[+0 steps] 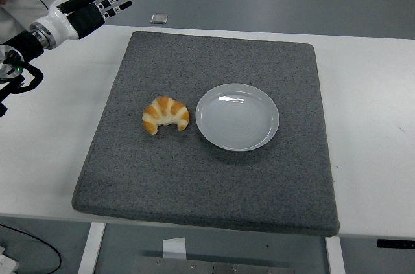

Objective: Place the bread on the plate

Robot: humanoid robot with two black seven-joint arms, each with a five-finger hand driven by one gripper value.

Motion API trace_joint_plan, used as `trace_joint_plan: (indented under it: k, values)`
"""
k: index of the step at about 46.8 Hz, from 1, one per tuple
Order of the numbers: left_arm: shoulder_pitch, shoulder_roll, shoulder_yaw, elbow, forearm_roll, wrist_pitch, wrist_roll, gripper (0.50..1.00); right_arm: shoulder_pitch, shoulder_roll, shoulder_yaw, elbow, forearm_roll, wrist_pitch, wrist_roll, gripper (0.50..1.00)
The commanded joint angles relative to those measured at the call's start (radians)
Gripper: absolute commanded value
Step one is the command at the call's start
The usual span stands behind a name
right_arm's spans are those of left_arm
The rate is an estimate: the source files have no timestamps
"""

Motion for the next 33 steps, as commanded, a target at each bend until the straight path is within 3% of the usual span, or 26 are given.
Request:
trace_joint_plan:
  k: [1, 33]
  values:
    - [-0.001, 0.003, 0.000, 0.000, 0.000, -0.004, 0.001, 0.999, 0.000, 0.000, 0.000, 0.000, 0.000, 0.000, 0.001, 0.932]
    - [-0.023, 0.029, 0.001, -0.011, 0.002, -0.001, -0.015, 0.994, 0.000, 0.000, 0.000, 0.000, 0.000, 0.000, 0.000, 0.932]
